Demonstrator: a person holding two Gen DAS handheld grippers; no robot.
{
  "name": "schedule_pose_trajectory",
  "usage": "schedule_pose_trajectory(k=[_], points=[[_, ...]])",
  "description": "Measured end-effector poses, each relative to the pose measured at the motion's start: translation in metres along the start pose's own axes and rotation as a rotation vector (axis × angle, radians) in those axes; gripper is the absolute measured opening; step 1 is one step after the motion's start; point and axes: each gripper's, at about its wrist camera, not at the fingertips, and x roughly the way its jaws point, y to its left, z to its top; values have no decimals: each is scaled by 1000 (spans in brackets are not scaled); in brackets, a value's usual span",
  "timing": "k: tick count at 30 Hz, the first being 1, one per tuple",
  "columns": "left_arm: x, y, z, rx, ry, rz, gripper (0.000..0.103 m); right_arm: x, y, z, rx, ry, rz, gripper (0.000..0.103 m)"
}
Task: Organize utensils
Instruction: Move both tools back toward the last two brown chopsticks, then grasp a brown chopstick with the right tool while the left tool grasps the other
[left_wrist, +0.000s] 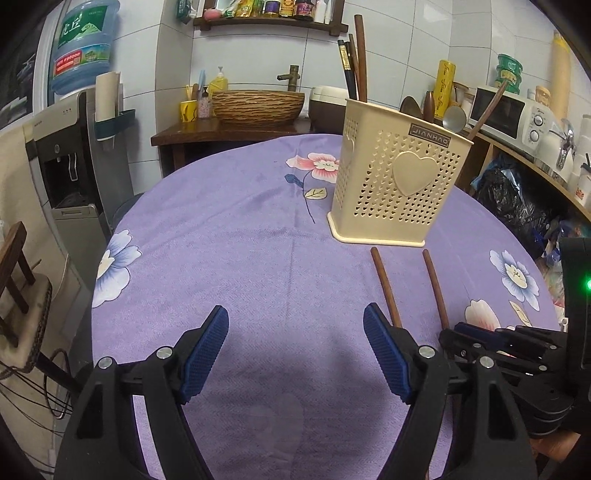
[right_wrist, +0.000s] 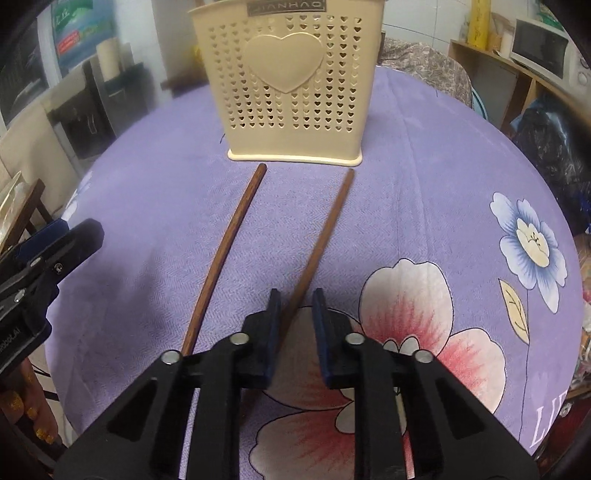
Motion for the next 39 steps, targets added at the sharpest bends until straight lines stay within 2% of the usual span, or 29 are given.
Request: schedule_pose_trajectory(k=[7, 13, 20, 23, 24, 25, 28, 34, 38, 39], points=[[-1, -3, -3, 6, 13, -28, 75, -7, -11, -4, -32, 23, 14, 13], [-2, 0, -4, -10, 27, -37, 75, -22, -41, -21, -48, 36, 15, 13], [6, -13, -7, 8, 69, -90, 78, -22, -56, -17, 5, 22, 79, 18], [8, -15, -5, -1, 86, -102, 84, -24, -64, -9, 65, -7, 100, 33], [10, -16, -4, -1, 93, -107, 85, -24, -67, -6, 77, -13, 100, 44], [11, -17, -3, 2, 97, -112, 85, -24, -69, -3, 86, -20, 96, 46], [15, -24, 3, 23, 102, -102, 85, -24, -74, 7, 113, -44, 94, 46], [31, -39, 14, 59, 134, -149, 84, -9, -81, 28, 137, -31, 70, 46], [47, -53, 20, 99, 153, -133, 72, 8, -87, 38, 175, -6, 35, 45], [51, -55, 21, 100, 156, -131, 70, 9, -88, 39, 179, -6, 28, 41]])
